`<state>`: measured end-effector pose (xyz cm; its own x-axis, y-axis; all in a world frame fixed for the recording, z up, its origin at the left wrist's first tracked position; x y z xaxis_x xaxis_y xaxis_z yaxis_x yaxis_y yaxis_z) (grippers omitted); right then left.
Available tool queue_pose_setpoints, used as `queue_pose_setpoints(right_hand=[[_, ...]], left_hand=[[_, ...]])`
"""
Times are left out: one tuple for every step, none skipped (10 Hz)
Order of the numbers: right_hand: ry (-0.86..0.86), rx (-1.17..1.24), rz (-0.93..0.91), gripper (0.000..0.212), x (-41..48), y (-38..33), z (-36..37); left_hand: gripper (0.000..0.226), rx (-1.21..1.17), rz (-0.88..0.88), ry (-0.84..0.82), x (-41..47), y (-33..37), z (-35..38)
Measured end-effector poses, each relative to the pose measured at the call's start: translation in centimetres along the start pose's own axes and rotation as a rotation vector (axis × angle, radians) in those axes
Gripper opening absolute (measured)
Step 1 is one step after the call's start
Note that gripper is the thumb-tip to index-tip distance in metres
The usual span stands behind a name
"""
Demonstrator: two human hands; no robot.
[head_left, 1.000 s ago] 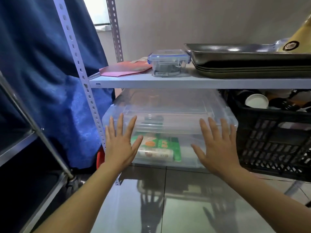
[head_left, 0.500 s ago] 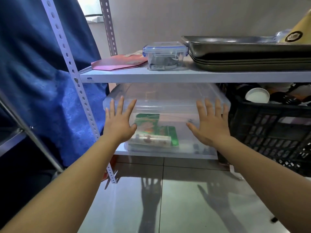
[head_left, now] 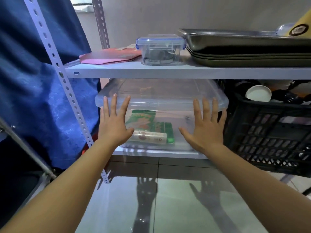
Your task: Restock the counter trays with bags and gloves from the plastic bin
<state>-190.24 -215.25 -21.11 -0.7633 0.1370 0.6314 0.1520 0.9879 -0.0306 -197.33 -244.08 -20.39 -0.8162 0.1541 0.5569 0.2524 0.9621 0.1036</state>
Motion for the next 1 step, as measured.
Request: queue_pose_setpoints(right_hand=[[-0.002, 0.032, 0.021, 0.098, -0.48, -0.16, -0.06]], left_hand=[[0.11, -0.049, -0.005, -0.007, -0.55, 0.04, -0.17]])
Point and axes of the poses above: each hand's wrist, its own x-axis towards the middle knuckle, its own z-axis out of the palm, y = z × x, the point moved 5 cm from there along x, towards the middle knuckle, and after that the axes turned 8 degrees about y, right-handed, at the moved point
